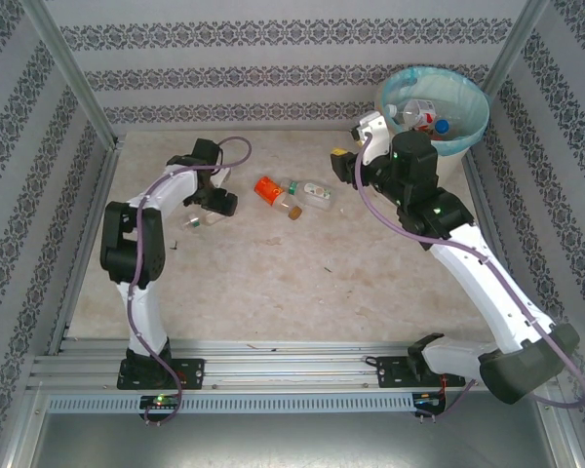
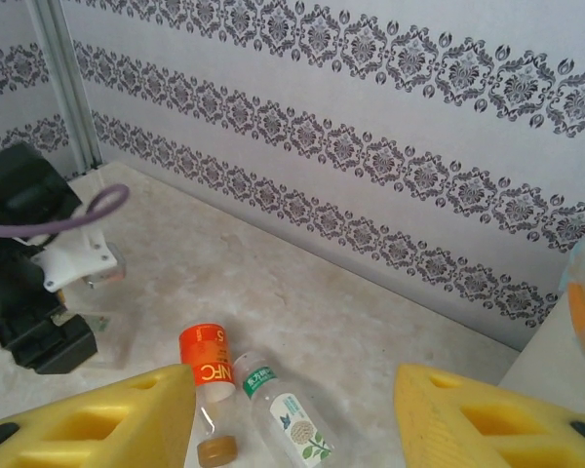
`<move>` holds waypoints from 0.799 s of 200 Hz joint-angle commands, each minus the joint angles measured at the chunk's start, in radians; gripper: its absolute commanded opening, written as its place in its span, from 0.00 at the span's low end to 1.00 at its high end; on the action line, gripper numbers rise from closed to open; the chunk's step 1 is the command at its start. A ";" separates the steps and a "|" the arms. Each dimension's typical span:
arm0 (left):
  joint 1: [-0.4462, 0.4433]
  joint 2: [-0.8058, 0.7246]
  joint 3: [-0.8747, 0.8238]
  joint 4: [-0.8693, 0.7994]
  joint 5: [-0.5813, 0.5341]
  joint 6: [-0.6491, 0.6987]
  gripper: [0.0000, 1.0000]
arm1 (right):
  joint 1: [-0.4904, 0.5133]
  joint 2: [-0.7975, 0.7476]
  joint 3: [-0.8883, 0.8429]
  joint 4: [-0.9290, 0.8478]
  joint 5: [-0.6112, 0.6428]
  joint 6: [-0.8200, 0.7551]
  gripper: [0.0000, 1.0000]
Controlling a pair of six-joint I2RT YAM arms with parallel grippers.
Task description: Put the plastic bottles in the bin
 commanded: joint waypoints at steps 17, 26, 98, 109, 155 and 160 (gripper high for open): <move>0.006 0.028 0.028 -0.075 -0.005 0.010 0.85 | 0.017 -0.029 -0.002 0.012 0.002 0.017 0.56; 0.007 0.023 0.020 -0.069 0.016 0.010 0.82 | 0.018 -0.027 0.000 0.017 0.002 0.017 0.56; 0.007 -0.001 -0.022 -0.039 0.100 -0.001 0.72 | 0.034 0.003 0.023 0.012 -0.014 0.017 0.56; 0.007 0.001 -0.021 -0.041 0.110 -0.002 0.73 | 0.036 0.001 0.024 0.009 -0.011 0.017 0.56; 0.008 -0.006 -0.025 -0.025 0.152 0.001 0.60 | 0.041 -0.026 0.018 -0.001 -0.001 0.014 0.56; 0.008 -0.008 -0.026 -0.025 0.155 0.001 0.60 | 0.042 -0.030 0.017 -0.003 -0.001 0.012 0.56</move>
